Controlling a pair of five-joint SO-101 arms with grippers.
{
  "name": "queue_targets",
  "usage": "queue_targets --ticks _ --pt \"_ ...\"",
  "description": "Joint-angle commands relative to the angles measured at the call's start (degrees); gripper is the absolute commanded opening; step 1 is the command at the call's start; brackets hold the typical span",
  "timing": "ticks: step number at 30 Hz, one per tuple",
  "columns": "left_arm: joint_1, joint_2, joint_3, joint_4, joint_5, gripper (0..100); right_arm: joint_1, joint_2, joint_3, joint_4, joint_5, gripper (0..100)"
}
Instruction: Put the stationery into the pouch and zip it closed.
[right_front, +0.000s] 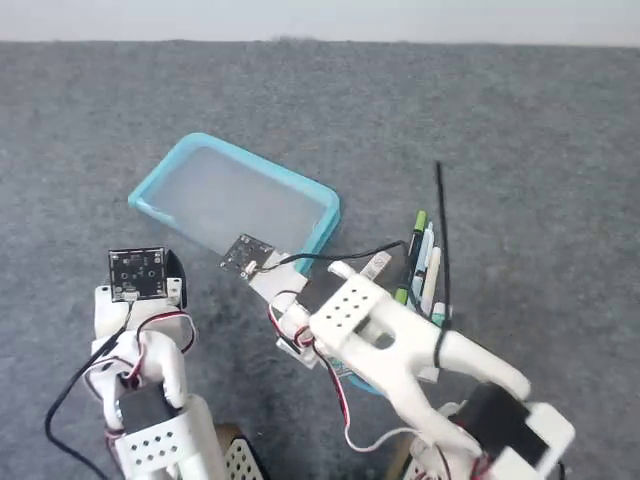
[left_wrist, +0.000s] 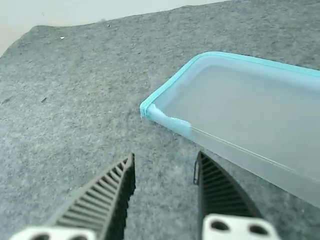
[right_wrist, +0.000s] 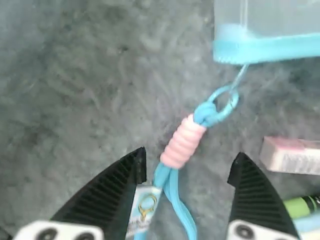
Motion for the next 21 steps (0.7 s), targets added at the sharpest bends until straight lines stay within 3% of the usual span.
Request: queue_targets --ticks 1,10,16,21 --pt "0.4 -0.6 -0.5 -1.6 0.7 19 -0.4 1.2 -0.6 -2.8 -5.0 25.3" --pt "0.4 -0.6 -0.5 -1.6 0.7 19 3.9 6.4 -1.4 -2.7 -8.2 24.3" --pt "0.5 -0.6 -0.5 -1.6 0.7 19 7.1 6.8 -4.0 -2.9 -8.2 3.7" --pt "0.5 -0.8 -0.5 -1.7 0.7 19 7.2 6.8 -4.7 -2.9 -7.9 1.7"
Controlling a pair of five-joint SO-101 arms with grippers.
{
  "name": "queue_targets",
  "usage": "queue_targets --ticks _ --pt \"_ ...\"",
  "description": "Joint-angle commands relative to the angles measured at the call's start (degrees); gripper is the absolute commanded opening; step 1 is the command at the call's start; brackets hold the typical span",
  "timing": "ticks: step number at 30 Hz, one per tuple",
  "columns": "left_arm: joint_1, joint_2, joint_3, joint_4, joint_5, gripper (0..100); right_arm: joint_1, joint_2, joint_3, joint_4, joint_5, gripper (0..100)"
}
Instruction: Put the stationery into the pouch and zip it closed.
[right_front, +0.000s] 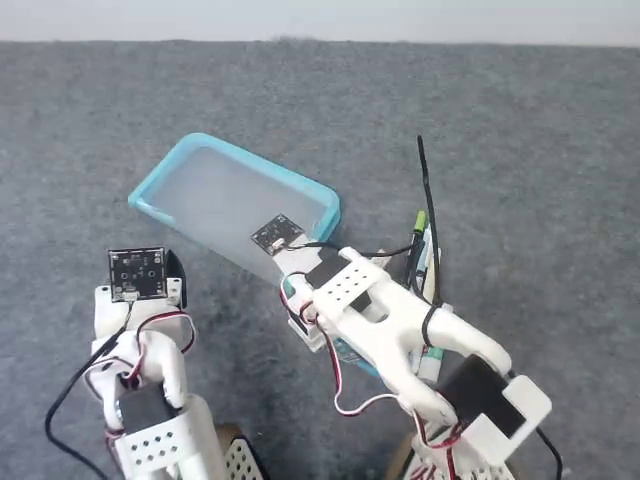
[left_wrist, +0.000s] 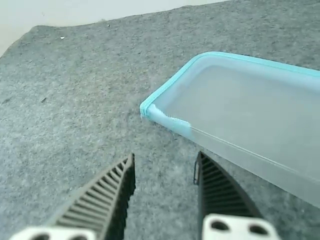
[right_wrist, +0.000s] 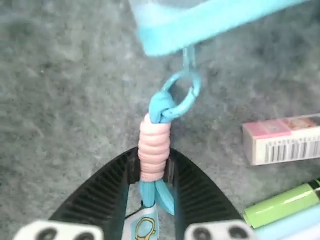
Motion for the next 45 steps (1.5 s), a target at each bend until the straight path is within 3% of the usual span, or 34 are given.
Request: queue_targets --ticks 1,7,12,18,27,31,35,40,45 --pt "0.5 -0.8 -0.5 -1.7 0.7 19 1.5 -0.3 -3.3 -0.8 -0.4 1.6" --pt "0.5 -0.8 -0.5 -1.7 0.6 19 10.0 -0.7 -3.3 -0.7 -0.2 1.5" --pt "0.5 -0.8 -0.5 -1.4 0.4 19 13.2 -2.8 -3.7 2.2 7.1 1.2" --pt "3.0 -0.4 -2.0 -0.2 -2.5 19 13.3 -17.5 -1.7 5.7 7.4 0.7" --pt "21.1 -0.3 -27.2 19.8 -2.4 23 13.0 -46.7 9.8 0.9 13.2 0.6" --pt "27.2 -0.4 -26.5 19.1 0.8 30 12.8 -46.9 5.1 6.5 15.7 0.6" --pt "31.1 -0.4 -26.3 18.9 2.4 30 10.0 -46.6 1.1 9.8 16.4 0.6" --pt "32.0 -0.4 -25.9 18.4 2.5 30 4.2 -46.5 -5.4 16.2 16.0 0.6" --pt "32.0 -0.4 -25.6 18.2 2.5 30 3.5 -46.5 -8.4 18.5 16.0 0.6"
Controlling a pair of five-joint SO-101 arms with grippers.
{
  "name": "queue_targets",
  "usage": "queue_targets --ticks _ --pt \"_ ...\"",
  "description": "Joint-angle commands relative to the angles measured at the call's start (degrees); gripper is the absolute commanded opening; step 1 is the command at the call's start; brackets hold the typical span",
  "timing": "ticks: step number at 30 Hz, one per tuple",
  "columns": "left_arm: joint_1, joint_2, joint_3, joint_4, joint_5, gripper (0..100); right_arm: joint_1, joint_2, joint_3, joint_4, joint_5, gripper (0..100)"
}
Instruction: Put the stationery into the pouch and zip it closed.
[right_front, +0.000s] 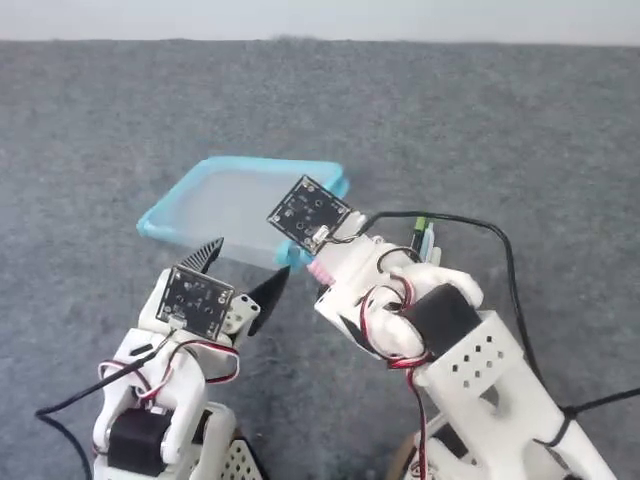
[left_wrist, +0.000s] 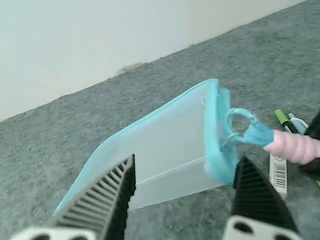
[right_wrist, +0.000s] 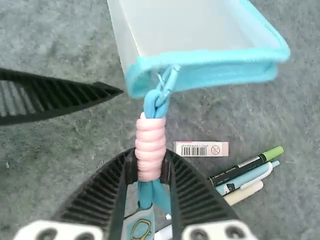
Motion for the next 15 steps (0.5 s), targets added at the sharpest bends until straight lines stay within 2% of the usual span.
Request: queue_targets --ticks 1,6,15 --pt "0.5 -0.2 -1.4 -1.0 0.9 30 -0.8 -2.2 -4.1 0.8 0.5 0.6" --pt "0.4 -0.2 1.5 -4.3 0.9 30 -4.4 -2.3 -4.0 1.0 0.6 0.6" --pt "0.3 -0.2 6.7 -7.4 0.9 30 -4.4 -2.3 -4.0 0.7 0.5 0.6"
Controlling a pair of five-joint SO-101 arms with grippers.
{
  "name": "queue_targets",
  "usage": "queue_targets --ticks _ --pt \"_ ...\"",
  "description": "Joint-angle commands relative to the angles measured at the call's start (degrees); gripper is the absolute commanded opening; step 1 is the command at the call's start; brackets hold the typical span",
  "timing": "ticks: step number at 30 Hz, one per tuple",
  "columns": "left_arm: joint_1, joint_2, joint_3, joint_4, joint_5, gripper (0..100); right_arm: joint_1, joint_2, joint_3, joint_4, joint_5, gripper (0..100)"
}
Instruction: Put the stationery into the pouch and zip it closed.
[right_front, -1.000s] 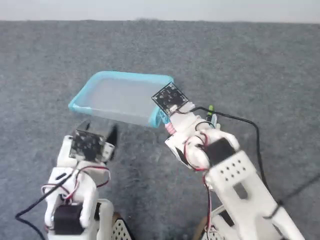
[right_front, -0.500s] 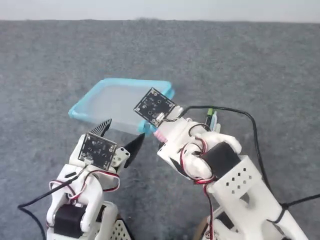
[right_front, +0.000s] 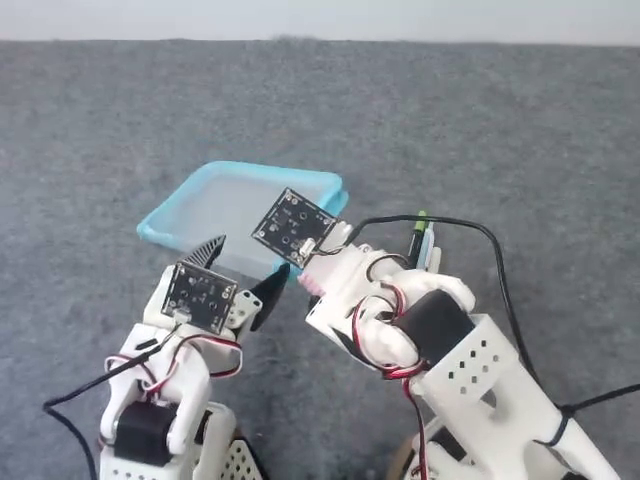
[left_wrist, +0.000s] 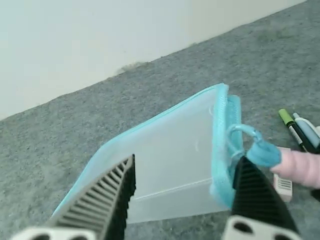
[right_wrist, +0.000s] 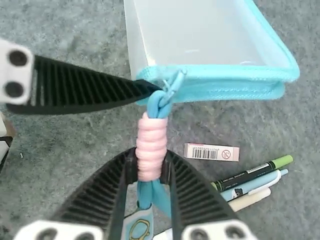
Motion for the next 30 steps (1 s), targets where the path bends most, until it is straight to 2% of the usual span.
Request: queue_targets --ticks 1,8,13,17,24,30 --pt "0.4 -0.2 3.6 -4.5 0.9 30 -0.8 -2.3 -3.6 -0.2 0.4 0.6" --pt "-1.6 -0.2 7.3 -7.4 0.8 30 -0.4 -2.8 -3.6 0.2 0.5 0.6" --pt "-7.6 -0.2 7.6 -7.7 0.6 30 5.8 -2.9 -2.0 1.1 0.9 0.6" --pt "-9.8 -0.2 7.9 -7.9 0.5 30 11.4 -2.9 0.2 1.2 2.5 0.6" --pt "-13.3 -0.2 10.2 -11.7 0.4 30 16.2 -3.0 2.2 1.9 3.8 0.6" --pt "-14.1 -0.2 10.6 -11.8 -0.5 30 18.0 -6.9 2.1 3.5 5.4 0.6"
